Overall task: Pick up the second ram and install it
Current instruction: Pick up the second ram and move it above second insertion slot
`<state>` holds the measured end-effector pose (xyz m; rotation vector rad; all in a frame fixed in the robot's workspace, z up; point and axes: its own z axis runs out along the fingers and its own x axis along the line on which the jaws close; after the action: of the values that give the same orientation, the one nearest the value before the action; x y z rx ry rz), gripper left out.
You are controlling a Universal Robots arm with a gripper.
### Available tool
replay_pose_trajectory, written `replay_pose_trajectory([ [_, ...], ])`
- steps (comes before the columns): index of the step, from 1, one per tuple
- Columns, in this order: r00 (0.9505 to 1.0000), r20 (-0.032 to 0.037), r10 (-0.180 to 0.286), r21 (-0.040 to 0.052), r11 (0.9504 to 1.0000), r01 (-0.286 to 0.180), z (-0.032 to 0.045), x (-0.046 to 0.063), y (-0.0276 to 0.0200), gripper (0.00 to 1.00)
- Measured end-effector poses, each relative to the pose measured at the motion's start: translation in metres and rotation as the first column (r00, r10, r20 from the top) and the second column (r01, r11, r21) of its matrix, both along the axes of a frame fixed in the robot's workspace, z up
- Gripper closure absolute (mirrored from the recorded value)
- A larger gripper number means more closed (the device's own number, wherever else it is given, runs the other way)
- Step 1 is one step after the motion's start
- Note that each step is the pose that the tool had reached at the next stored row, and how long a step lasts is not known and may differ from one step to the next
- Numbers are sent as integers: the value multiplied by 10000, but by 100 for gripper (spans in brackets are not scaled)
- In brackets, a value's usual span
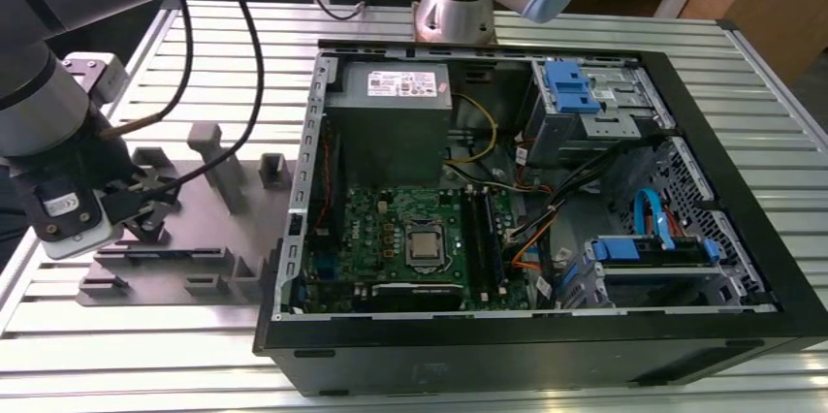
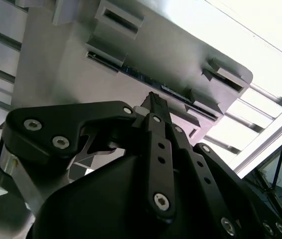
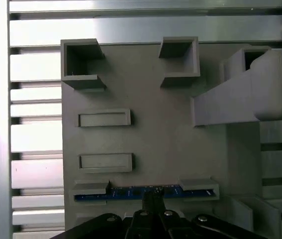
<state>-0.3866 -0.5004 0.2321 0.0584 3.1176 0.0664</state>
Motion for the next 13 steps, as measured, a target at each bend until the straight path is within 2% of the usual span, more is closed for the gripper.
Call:
replay_pose_trajectory([
  [3, 9986, 0, 531, 0, 9986, -531, 0, 0, 0, 93],
  [6, 9943, 0, 1069, 0, 9943, -1069, -1, 0, 0, 93],
  [9, 9869, -1, 1613, 0, 9869, -1613, -1, 0, 0, 93],
  [13, 9727, 0, 2320, 0, 9727, -2320, -2, 0, 0, 93],
])
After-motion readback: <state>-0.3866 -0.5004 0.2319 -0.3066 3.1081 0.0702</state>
